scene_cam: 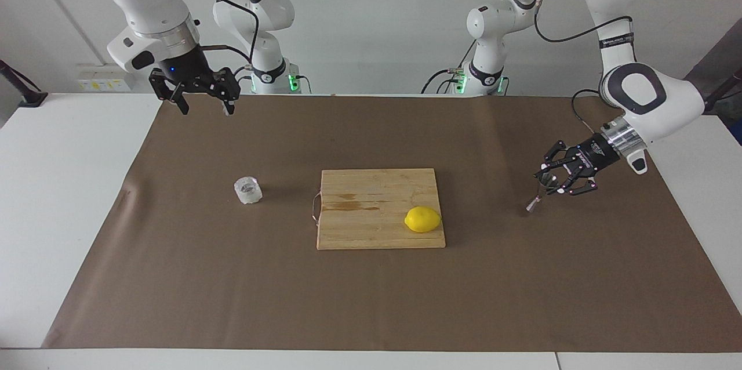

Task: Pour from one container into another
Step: 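Lift the metal cup with the left gripper and carry it over the board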

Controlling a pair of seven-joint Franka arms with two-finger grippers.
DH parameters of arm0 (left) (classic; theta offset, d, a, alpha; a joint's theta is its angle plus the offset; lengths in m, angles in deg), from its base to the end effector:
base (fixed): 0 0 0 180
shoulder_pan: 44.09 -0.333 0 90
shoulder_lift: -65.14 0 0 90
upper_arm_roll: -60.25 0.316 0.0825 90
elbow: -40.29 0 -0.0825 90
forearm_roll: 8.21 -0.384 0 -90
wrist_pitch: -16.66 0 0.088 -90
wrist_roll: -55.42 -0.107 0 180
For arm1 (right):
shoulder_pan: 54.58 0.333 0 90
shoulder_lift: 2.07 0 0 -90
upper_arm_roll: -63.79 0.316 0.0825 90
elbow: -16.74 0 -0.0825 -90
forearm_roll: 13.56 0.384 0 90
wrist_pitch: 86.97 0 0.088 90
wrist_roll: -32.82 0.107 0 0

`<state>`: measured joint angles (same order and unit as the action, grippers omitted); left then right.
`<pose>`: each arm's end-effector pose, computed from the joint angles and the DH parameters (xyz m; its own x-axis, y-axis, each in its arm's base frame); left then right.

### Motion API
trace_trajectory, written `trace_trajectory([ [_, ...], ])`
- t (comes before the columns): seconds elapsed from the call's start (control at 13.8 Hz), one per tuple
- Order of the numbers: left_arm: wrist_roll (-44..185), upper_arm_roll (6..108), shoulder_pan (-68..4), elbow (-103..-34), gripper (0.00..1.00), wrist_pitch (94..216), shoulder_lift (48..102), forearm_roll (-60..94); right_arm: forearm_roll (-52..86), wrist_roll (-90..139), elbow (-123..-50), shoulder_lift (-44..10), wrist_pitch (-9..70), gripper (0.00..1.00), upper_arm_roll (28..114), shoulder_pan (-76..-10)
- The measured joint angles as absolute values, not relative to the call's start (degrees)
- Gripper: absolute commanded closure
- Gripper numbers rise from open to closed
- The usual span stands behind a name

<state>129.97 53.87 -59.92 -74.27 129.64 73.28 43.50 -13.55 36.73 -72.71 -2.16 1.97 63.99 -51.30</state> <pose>0.5762 0.0465 0.3976 -0.2749 0.6308 -0.7256 0.9509 0.2898 -0.1084 0.5522 0.0336 0.6265 0.9999 -0.0075 -0.0105 -0.0075 -1.0000 0.0005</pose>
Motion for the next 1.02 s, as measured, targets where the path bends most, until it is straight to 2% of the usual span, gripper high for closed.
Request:
trace_trajectory([
  [0.36,148.35,52.37,-50.22,-67.93,1.00,130.19,72.90,48.28,-13.55,36.73,-72.71,-2.16,1.97,0.00,63.99,-51.30],
  [0.58,155.72,49.88,-44.42,-67.68,1.00,138.81,73.02,52.13,-13.55,36.73,-72.71,-2.16,1.97,0.00,63.99,-51.30],
  [1.02,164.32,49.16,-26.17,-69.49,1.00,163.01,74.72,57.46,-13.55,36.73,-72.71,-2.16,1.97,0.00,63.99,-51.30],
])
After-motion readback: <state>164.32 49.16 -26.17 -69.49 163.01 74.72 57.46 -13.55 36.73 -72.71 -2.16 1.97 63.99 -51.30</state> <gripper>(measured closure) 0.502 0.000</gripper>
